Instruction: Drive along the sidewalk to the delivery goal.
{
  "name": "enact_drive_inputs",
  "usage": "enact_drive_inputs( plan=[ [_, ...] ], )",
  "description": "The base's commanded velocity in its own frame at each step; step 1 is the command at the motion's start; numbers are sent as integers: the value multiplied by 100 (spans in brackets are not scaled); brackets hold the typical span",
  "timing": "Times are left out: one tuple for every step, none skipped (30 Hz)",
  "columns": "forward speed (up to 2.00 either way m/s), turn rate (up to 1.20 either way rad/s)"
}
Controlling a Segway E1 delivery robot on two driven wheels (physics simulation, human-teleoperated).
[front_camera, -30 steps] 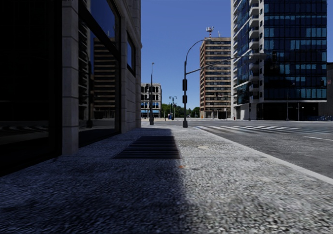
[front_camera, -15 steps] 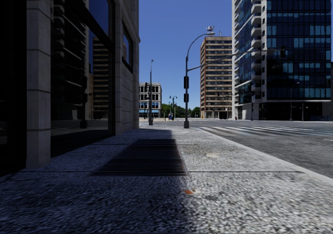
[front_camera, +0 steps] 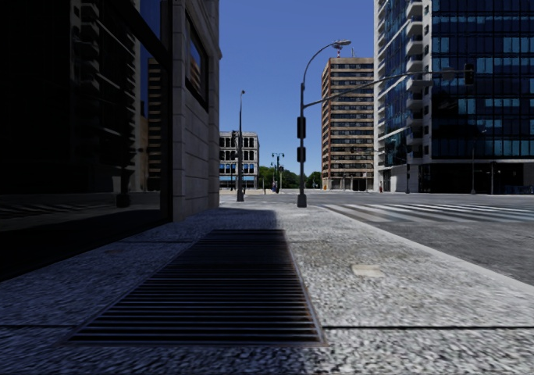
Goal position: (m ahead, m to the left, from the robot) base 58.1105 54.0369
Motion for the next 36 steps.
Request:
enact_drive_inputs(
  plan=[
    [200,0],
    [200,0],
    [200,0],
    [200,0],
    [200,0],
    [200,0],
    [200,0],
    [200,0],
    [200,0],
    [200,0],
    [200,0],
    [200,0],
    [200,0],
    [200,0],
    [200,0],
    [200,0],
    [200,0],
    [200,0],
    [200,0],
    [200,0],
    [200,0],
    [200,0],
    [200,0],
    [200,0],
    [200,0],
    [200,0],
    [200,0],
    [200,0],
    [200,0],
    [200,0],
    [200,0],
    [200,0],
    [200,0],
    [200,0],
    [200,0],
    [200,0]
  ],
)
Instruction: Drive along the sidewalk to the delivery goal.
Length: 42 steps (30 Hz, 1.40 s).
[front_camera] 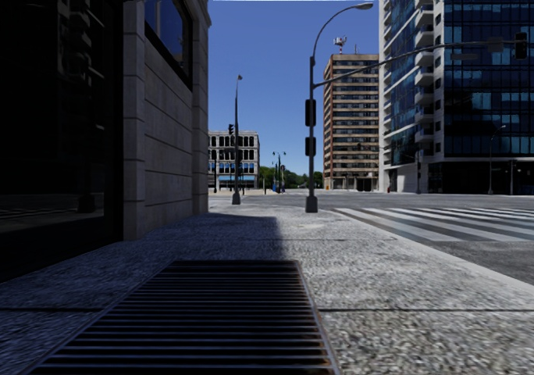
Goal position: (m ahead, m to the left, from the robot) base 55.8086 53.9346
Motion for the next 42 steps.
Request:
enact_drive_inputs(
  plan=[
    [200,0],
    [200,0],
    [200,0],
    [200,0],
    [200,0],
    [200,0],
    [200,0],
    [200,0],
    [200,0],
    [200,0],
    [200,0],
    [200,0],
    [200,0],
    [200,0],
    [200,0],
    [200,0],
    [200,0],
    [200,0],
    [200,0],
    [200,0],
    [200,0],
    [200,0],
    [200,0],
    [200,0],
    [200,0],
    [200,0],
    [200,0],
    [200,0],
    [200,0],
    [200,0],
    [200,0],
    [200,0],
    [200,0],
    [200,0],
    [200,0],
    [200,0],
    [200,0],
    [200,0],
    [200,0],
    [200,0],
    [200,0],
    [200,0]
  ],
)
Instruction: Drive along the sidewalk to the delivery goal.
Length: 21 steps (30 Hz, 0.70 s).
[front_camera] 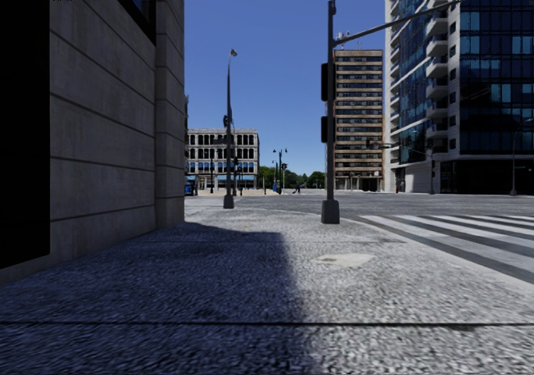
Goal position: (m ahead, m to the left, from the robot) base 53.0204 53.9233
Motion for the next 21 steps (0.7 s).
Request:
enact_drive_inputs(
  plan=[
    [200,0],
    [200,0],
    [200,0],
    [200,0],
    [200,0],
    [200,0],
    [200,0],
    [200,0],
    [200,0],
    [200,0],
    [200,0],
    [200,0],
    [200,0],
    [200,0],
    [200,0],
    [200,0],
    [200,0],
    [200,0],
    [200,0],
    [200,0],
    [200,0]
  ],
)
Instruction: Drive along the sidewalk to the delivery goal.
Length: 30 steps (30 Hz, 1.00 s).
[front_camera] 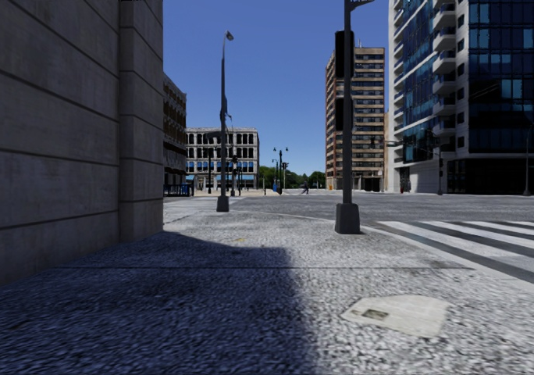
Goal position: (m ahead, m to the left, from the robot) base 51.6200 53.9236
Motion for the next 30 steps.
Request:
enact_drive_inputs(
  plan=[
    [200,0],
    [200,0],
    [200,0],
    [200,0],
    [200,0],
    [200,0],
    [200,0],
    [200,0],
    [200,0],
    [200,0],
    [200,0],
    [200,0],
    [200,0],
    [200,0],
    [200,0],
    [200,0],
    [200,0],
    [200,0],
    [200,0],
    [200,0],
    [200,0],
    [200,0],
    [200,0],
    [200,0],
    [200,0],
    [200,0],
    [200,0],
    [200,0],
    [200,0],
    [200,4]
  ],
)
